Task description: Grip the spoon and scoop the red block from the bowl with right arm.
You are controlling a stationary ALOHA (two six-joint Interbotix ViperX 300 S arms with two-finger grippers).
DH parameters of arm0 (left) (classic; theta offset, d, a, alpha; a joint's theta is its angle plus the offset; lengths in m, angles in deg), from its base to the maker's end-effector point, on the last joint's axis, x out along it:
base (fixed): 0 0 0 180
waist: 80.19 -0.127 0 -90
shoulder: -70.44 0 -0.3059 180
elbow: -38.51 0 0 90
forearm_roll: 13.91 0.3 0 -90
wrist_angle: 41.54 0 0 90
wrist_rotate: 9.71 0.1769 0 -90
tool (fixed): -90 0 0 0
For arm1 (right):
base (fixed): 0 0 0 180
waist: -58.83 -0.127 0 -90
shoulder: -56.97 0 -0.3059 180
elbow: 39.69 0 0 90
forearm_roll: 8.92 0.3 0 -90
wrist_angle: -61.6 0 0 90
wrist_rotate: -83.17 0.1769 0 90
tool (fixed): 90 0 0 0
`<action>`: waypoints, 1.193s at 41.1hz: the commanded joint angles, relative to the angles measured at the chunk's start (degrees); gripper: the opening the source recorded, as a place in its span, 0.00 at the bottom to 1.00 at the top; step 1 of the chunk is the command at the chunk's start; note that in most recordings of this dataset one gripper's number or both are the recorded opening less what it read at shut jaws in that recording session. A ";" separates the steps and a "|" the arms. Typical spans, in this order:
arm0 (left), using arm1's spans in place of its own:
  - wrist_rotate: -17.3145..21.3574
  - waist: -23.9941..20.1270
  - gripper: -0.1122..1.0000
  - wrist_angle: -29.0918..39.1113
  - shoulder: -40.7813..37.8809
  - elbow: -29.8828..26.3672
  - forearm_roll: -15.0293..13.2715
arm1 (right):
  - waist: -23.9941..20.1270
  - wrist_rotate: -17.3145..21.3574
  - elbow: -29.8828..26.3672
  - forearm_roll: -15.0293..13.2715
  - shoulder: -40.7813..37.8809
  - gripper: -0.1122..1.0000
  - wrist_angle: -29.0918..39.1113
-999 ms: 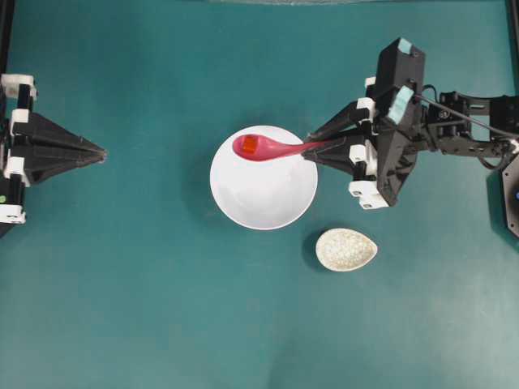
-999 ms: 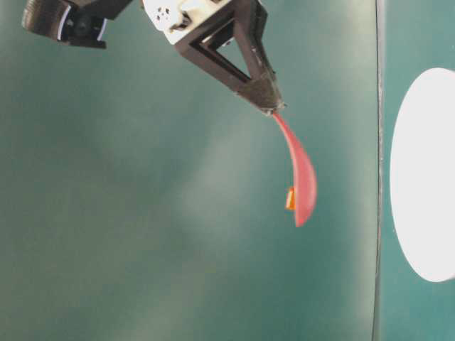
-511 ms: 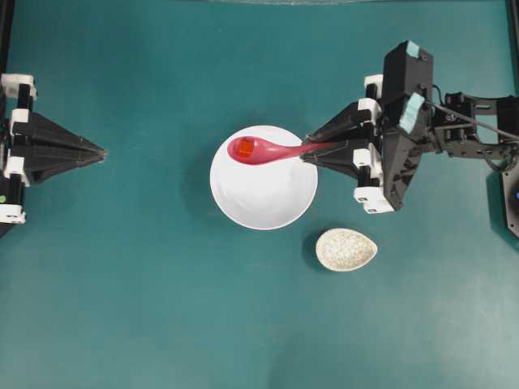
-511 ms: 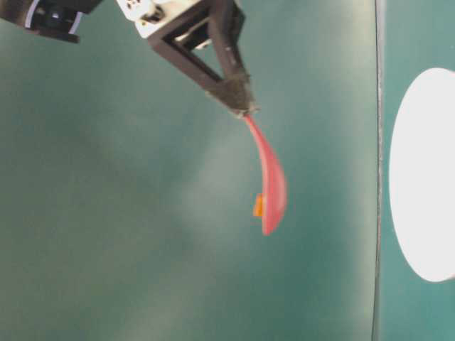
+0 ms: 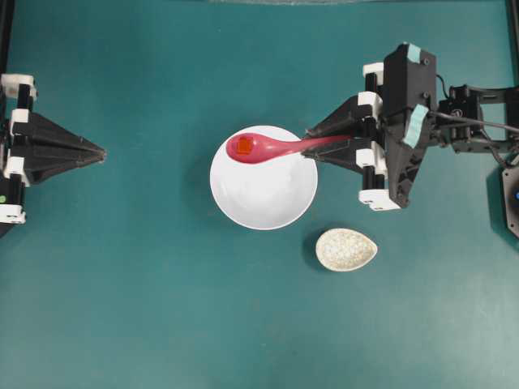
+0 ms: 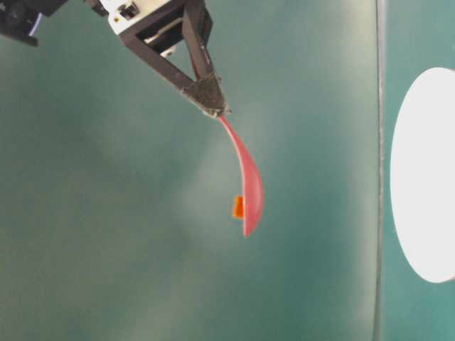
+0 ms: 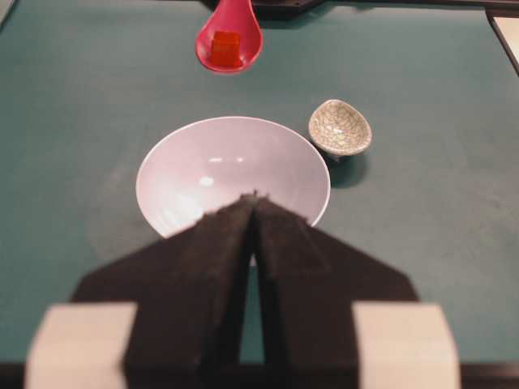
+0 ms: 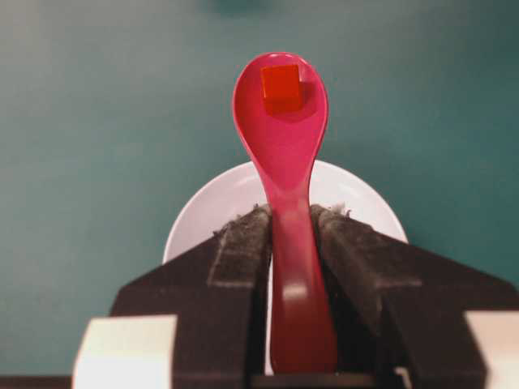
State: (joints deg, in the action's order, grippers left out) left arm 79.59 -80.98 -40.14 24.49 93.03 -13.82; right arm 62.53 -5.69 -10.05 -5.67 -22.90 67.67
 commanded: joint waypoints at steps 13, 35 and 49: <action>-0.18 -0.09 0.10 -0.18 -0.26 -1.76 -0.09 | -0.18 -0.09 -1.49 -0.53 1.05 0.32 -0.18; -0.35 -0.09 0.10 0.09 -0.09 -1.67 -0.09 | -0.18 0.44 -1.49 -0.53 1.05 0.32 -0.18; -0.35 -0.09 0.10 0.53 0.00 -1.67 0.00 | -0.26 0.53 -1.41 -0.26 1.05 0.32 -0.44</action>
State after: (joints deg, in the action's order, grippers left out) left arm 79.33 -81.06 -39.43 24.76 93.03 -13.82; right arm 62.53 -5.25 -10.05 -6.02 -22.99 67.75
